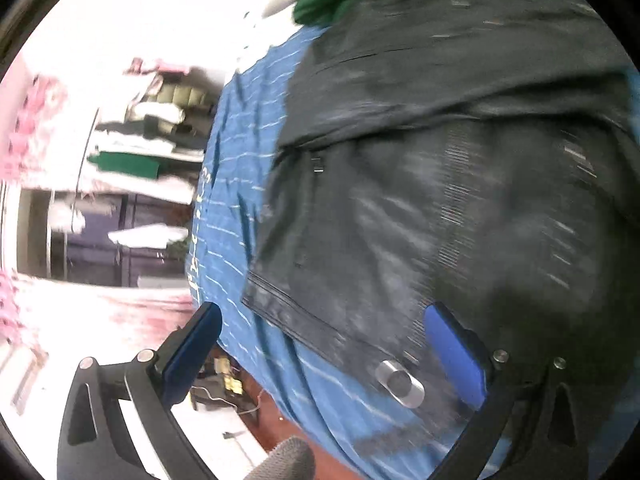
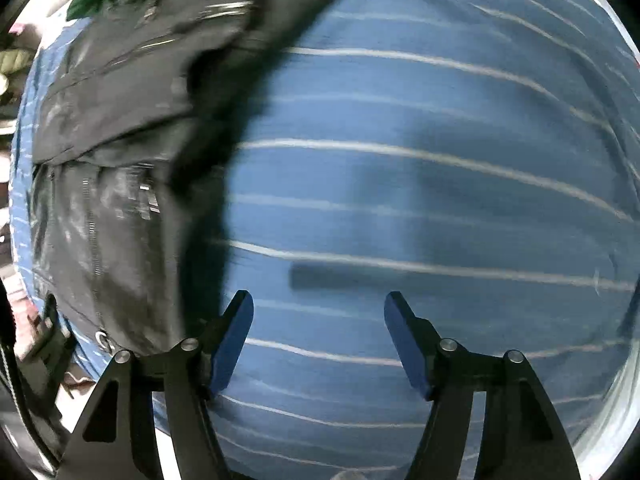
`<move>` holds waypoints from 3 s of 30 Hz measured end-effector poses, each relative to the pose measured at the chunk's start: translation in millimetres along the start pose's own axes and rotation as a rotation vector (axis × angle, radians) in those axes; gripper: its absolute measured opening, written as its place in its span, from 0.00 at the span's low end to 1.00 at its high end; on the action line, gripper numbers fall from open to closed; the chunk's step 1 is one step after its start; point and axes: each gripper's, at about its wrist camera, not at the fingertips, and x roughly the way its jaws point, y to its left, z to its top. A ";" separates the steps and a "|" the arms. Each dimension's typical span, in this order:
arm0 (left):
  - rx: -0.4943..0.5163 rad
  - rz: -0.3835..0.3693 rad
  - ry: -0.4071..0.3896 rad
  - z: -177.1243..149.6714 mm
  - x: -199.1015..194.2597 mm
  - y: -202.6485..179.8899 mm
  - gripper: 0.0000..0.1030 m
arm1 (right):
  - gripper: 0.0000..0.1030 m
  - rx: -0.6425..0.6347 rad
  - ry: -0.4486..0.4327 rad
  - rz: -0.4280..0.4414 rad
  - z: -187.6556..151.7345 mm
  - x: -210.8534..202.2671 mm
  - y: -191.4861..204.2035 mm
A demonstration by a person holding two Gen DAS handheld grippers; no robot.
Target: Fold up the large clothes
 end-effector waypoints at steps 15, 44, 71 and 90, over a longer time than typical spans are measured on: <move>0.098 0.011 0.076 -13.8 -24.6 -136.5 1.00 | 0.67 0.269 0.022 -0.031 -22.6 -22.1 -152.5; -0.352 -0.570 0.106 26.1 9.9 47.1 0.08 | 0.17 0.230 -0.147 0.852 127.3 0.4 29.3; -0.788 -1.190 0.330 -7.0 302.8 217.8 0.21 | 0.71 -0.321 0.041 0.174 217.5 20.4 481.7; -0.755 -0.862 0.244 15.4 308.5 207.5 1.00 | 0.78 0.008 -0.045 0.602 300.3 34.9 181.8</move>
